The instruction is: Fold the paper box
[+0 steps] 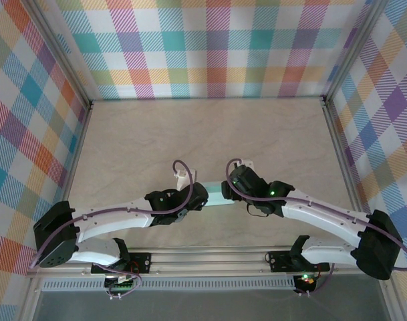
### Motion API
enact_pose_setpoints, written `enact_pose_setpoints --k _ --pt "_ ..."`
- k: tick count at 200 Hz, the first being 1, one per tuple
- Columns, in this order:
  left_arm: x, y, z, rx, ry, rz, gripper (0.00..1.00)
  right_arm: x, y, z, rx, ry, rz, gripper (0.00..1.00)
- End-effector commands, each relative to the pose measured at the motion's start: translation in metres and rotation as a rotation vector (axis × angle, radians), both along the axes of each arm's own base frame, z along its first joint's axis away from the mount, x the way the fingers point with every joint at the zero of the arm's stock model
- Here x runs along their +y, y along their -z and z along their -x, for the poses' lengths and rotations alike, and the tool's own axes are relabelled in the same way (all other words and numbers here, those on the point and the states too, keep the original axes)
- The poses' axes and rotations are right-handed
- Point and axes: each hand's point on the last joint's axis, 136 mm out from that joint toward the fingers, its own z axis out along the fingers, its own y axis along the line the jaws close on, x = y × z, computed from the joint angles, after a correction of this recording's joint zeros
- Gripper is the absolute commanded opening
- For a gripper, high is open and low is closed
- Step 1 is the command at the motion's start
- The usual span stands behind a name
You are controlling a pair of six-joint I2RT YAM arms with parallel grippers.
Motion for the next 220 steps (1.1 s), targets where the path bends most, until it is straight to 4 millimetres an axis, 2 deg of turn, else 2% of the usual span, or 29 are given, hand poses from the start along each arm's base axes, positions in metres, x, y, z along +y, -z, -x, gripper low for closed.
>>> enact_pose_setpoints --k 1,50,79,96,109,132,156,163,180,202,220 --pt "0.005 0.013 0.011 0.053 0.028 -0.072 0.08 -0.003 0.021 0.009 0.063 0.008 -0.005 0.68" --pt "0.009 0.002 0.018 0.036 0.079 -0.084 0.32 -0.003 0.025 0.008 0.075 0.017 0.006 0.67" --pt "0.018 -0.006 0.024 0.020 0.113 -0.089 0.42 0.000 0.028 0.007 0.090 0.016 0.017 0.67" --pt "0.017 -0.014 0.029 0.015 0.171 -0.081 0.47 0.002 0.029 0.007 0.095 0.015 0.017 0.67" --pt "0.015 -0.019 0.034 0.014 0.224 -0.068 0.48 0.004 0.030 0.007 0.098 0.012 0.009 0.67" --pt "0.009 -0.034 0.040 0.008 0.256 0.032 0.54 0.006 0.030 0.007 0.104 0.010 -0.006 0.66" --pt "0.006 -0.048 0.027 0.032 0.148 0.231 0.63 0.008 0.031 0.008 0.107 0.007 -0.016 0.66" --pt "0.007 -0.048 0.022 0.045 0.110 0.268 0.63 0.008 0.030 0.008 0.106 0.006 -0.019 0.66" --pt "0.018 -0.037 0.009 0.076 -0.002 0.256 0.53 0.010 0.028 0.008 0.102 -0.004 -0.031 0.65" --pt "0.028 -0.021 -0.001 0.124 -0.081 0.226 0.53 0.010 0.027 0.009 0.103 -0.009 -0.027 0.65" --pt "0.025 -0.014 -0.004 0.145 -0.083 0.248 0.53 0.010 0.025 0.009 0.101 -0.013 -0.025 0.65"
